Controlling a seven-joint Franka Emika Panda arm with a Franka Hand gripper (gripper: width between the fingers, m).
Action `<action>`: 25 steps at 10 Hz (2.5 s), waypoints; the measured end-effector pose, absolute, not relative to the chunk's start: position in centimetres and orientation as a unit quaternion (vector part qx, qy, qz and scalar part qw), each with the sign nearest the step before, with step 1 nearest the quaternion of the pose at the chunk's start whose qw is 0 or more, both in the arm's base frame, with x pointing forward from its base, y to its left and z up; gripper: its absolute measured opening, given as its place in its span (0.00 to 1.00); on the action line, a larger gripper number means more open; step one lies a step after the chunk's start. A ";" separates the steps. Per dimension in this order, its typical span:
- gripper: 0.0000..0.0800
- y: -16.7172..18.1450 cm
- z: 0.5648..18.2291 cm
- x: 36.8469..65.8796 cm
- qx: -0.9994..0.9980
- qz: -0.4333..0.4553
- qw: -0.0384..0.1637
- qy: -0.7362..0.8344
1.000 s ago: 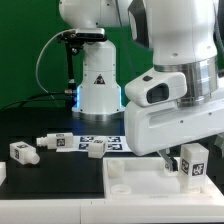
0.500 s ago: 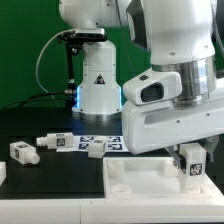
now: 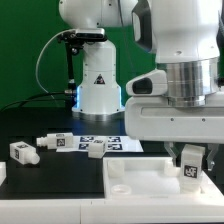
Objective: Assemble one leg
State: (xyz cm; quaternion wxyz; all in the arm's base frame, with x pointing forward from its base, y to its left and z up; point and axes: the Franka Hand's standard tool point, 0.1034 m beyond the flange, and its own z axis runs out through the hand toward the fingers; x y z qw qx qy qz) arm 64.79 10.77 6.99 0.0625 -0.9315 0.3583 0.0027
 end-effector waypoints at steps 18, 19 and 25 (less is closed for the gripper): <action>0.81 12.3 7.8 64.4 -0.992 -0.034 0.062 0.101; 0.81 12.1 7.8 64.4 -0.995 -0.036 0.058 0.067; 0.67 10.9 7.4 64.2 -0.988 -0.044 0.042 -0.145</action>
Offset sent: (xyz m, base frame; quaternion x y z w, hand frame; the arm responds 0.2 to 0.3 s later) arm 0.0000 0.0000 0.0000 0.0000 0.0000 0.0650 0.9979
